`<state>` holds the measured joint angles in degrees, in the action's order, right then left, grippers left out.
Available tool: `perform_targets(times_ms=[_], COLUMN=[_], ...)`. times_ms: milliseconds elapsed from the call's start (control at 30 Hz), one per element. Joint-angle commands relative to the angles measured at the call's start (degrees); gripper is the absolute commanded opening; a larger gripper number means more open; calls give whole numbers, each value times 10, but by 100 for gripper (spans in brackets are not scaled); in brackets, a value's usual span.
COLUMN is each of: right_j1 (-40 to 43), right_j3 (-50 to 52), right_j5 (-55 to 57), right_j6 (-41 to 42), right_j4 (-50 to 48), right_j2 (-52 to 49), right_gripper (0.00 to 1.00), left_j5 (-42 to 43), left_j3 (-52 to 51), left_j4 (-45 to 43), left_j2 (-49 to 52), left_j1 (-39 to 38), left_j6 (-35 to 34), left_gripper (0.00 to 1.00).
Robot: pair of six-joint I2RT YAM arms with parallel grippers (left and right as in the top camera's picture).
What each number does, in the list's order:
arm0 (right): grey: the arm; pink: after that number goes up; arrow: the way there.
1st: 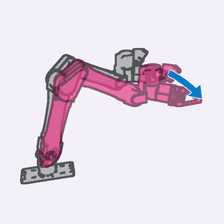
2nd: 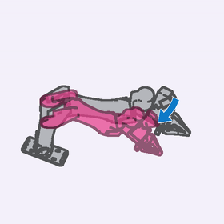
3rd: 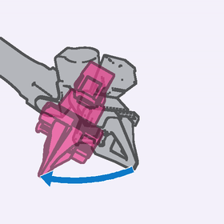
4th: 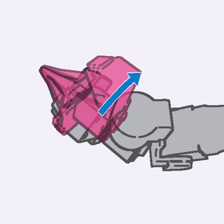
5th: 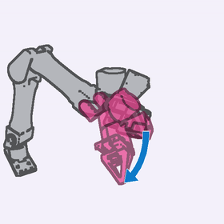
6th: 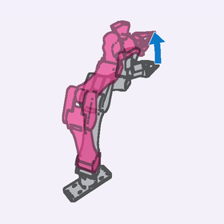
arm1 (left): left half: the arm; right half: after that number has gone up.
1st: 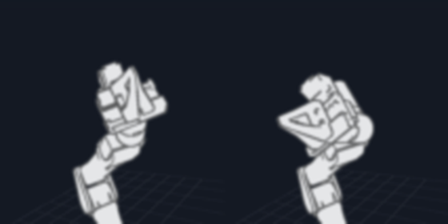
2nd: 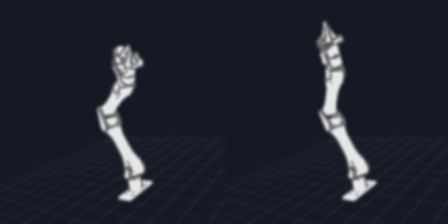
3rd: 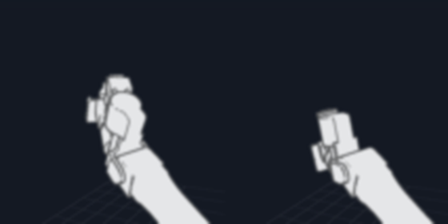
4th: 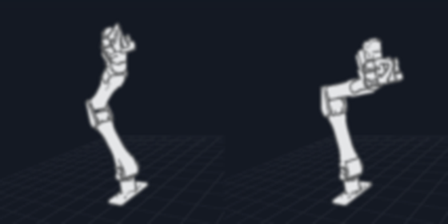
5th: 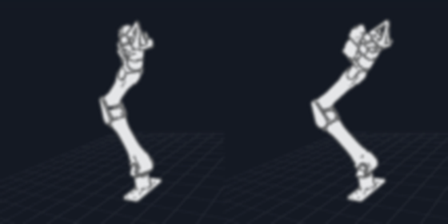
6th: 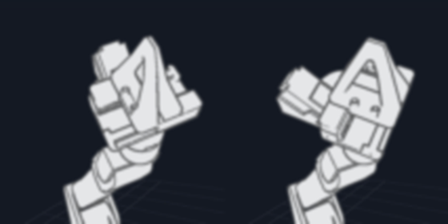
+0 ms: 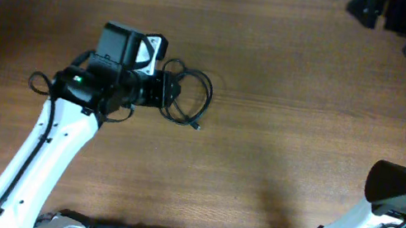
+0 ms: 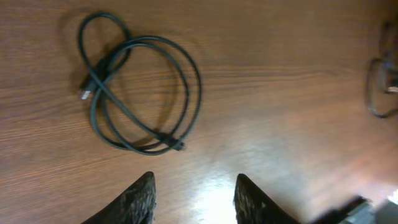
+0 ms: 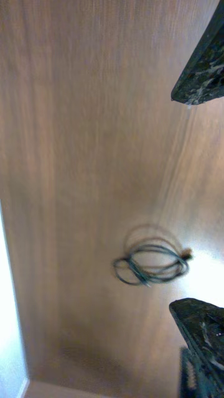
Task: Untangle cables
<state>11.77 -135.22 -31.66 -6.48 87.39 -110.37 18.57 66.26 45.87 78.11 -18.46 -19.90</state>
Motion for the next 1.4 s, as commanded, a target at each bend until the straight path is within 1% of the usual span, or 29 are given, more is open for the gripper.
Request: perform_targets(times_ms=[0,67,133,233,333,400,467,567,633,733,833,867,933,1000,1100,1167,1267,1300,1367], right_j1=[-56,-85,-115,-161,-200,-217,-231,-254,-268,-293,-313,-326,-338,-348,-355,-355,-355,-356,-358], right_j3=[-10,-10,-5,25,64,95,131,193,232,301,351,376,402,429,469,483,497,499,502], right_j5=[-9,7,26,21,28,46,40,38,38,38,38,39,49,81,91,98,99,99,104], right_j6=[-31,-36,-37,-36,-16,9,10,10,10,52,97,119,154,210,264,283,310,312,323], right_j4=[43,74,98,99,96,81,60,21,-10,-92,-171,-212,-256,-299,-356,-373,-396,-400,-408], right_j2=[6,6,6,6,5,4,4,4,4,4,4,4,4,4,4,4,4,4,4], right_gripper=[100,99,99,99,99,99,99,99,99,100,88,78,73,68,68,68,68,68,68], left_j5=[-85,-86,-85,-72,-46,-25,3,35,38,54,71,76,77,77,76,76,67,64,70], left_j3=[1,1,1,1,1,1,1,1,1,1,1,1,1,1,1,1,2,2,2], left_j4=[-2,-5,-8,-8,-8,-8,-7,-5,-1,0,0,0,1,2,2,1,-3,-3,-3], left_j2=[34,49,62,63,61,61,61,61,61,58,57,57,56,53,43,34,17,10,-5], left_j1=[-16,-15,-15,-15,-11,1,17,35,42,43,43,43,43,43,43,43,43,44,56], left_j6=[-33,-35,-35,-35,-34,-34,-34,-23,-23,-9,-1,-1,-1,-1,1,8,74,86,91], left_gripper=[45,47,46,45,45,45,45,45,45,46,47,47,48,48,48,47,47,47,43])
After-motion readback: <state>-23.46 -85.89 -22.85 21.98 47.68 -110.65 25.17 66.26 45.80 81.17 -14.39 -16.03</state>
